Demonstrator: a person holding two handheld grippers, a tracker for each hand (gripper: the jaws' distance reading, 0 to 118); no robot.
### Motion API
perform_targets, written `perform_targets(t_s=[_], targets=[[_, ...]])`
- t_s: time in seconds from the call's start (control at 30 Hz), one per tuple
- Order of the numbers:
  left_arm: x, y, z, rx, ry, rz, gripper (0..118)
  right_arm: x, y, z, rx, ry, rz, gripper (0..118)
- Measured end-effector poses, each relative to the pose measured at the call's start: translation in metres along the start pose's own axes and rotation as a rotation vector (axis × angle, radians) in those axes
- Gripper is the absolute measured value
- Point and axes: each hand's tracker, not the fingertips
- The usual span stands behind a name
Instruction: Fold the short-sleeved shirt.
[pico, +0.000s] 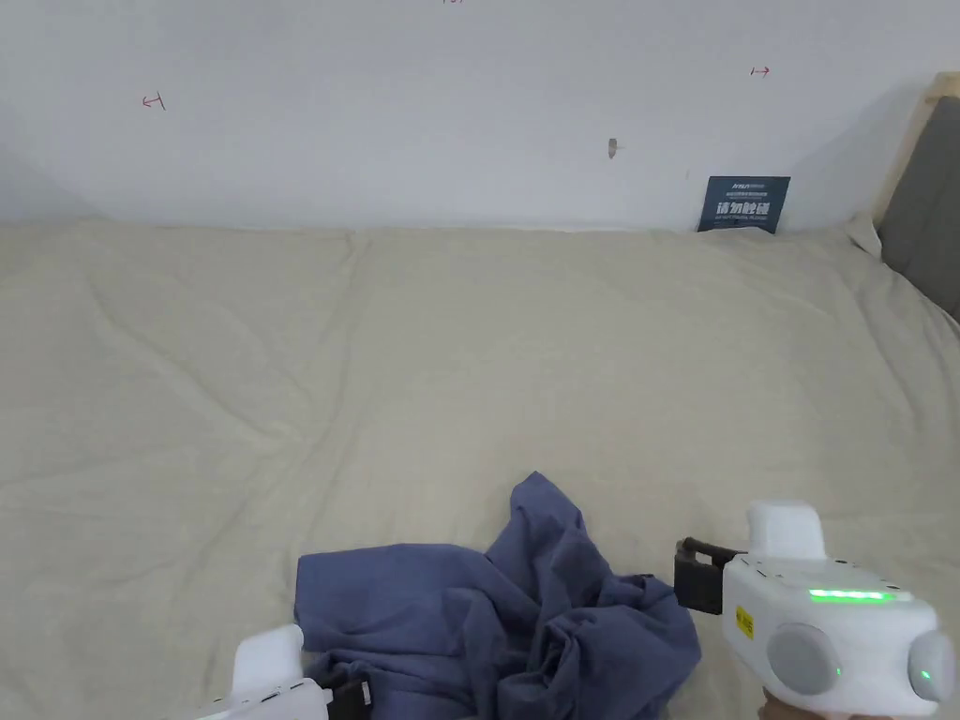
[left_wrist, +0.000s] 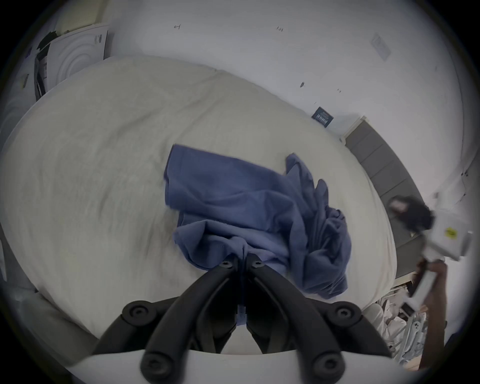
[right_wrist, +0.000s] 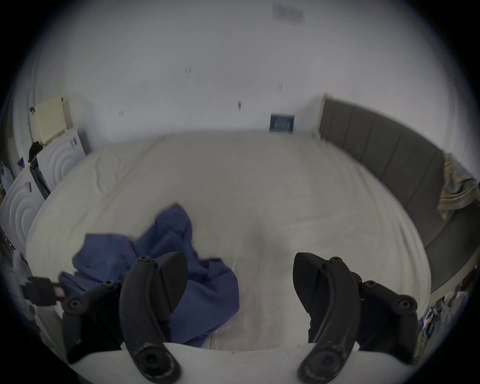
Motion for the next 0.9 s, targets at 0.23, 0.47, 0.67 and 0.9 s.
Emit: perform_targets(t_s=[0.23,0.47,0.67,0.9], targets=[[0.003,0.007,-0.009,0.001,0.009,-0.070,4,-0.004,-0.012,-0.095,-0.302,0.038,0.010,86],[-0.003,0.006,-0.009,-0.015,-0.008,-0.054,4,-0.012,-0.020,-0.097,-0.336,0.145,-0.045,11],[-0.005,0.017,0.004,0.015,-0.073,-0.002,4,-0.015,0.003,-0.048,-0.158,0.113,0.005,8],[-0.003,0.093,0.040,0.180,-0.114,0.003,4,-0.003,0.086,0.036,0.108,0.106,0.042,8]])
